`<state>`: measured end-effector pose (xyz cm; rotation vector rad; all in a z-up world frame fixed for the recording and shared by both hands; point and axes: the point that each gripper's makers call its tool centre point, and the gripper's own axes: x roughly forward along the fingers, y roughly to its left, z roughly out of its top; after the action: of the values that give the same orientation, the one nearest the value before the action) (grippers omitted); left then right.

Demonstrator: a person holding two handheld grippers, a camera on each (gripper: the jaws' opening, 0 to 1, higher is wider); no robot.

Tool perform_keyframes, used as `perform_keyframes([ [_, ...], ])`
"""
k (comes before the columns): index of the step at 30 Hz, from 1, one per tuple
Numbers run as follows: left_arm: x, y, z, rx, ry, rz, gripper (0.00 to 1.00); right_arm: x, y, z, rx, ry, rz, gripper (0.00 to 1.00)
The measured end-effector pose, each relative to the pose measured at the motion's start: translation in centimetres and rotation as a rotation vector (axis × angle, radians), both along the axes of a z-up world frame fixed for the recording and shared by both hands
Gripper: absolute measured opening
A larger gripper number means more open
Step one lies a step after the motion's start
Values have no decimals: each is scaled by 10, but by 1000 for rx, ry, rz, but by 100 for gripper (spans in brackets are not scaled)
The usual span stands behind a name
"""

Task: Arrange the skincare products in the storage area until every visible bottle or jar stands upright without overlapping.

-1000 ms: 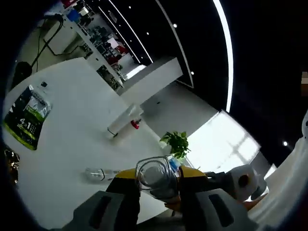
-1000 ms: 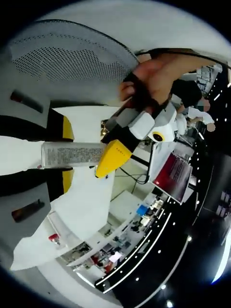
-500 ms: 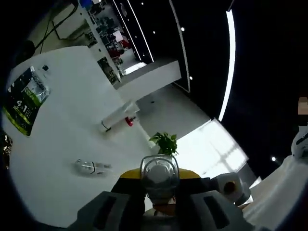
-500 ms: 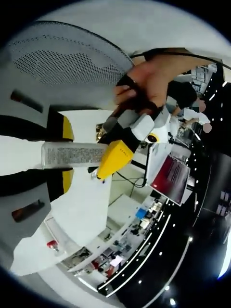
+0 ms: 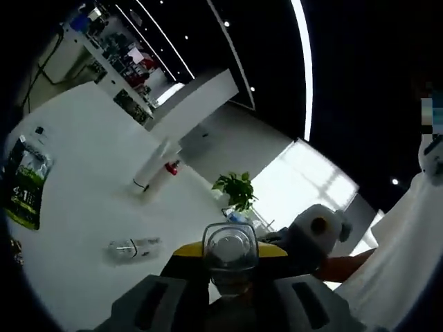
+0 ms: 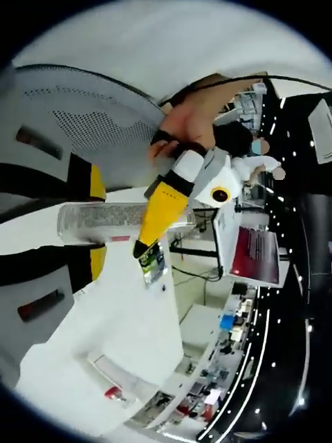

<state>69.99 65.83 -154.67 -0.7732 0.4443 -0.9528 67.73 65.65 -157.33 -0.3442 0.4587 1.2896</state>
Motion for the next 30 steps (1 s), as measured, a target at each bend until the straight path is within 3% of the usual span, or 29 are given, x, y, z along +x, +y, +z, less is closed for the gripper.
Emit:
perform_keyframes([
  [4,-7,-8,-4,57,-49,-50,22,-8,0,4,73,128,42,25],
  [5,-10,-10,-3,59,-59,-66,22,-13,-1,5,102,219,47,26],
  [7,-15,-15,1,58,-85,-101,22,-14,-5,2,107,278,55,29],
  [10,-24,-22,2,67,-108,-150,22,-19,-10,-2,75,281,95,28],
  [12,-31,-27,3,81,-130,-191,22,-35,-11,-3,60,331,168,23],
  [14,-37,-32,0,112,-146,-228,22,-35,-15,-8,22,309,193,21],
  [17,-45,-38,-6,147,-161,-283,22,-47,-18,-14,-16,394,234,20],
  [19,-47,-39,-7,151,-164,-293,22,-48,-18,-15,-21,406,238,20],
  [22,-48,-39,-6,142,-158,-300,22,-50,-19,-14,-3,458,213,19],
  [25,-45,-38,-9,156,-149,-285,22,-47,-18,-17,-7,432,193,19],
  [27,-34,-33,-15,201,-141,-230,23,-39,-17,-21,-10,402,146,18],
  [30,-28,-31,-14,182,-96,-188,24,-32,-13,-18,30,394,70,18],
])
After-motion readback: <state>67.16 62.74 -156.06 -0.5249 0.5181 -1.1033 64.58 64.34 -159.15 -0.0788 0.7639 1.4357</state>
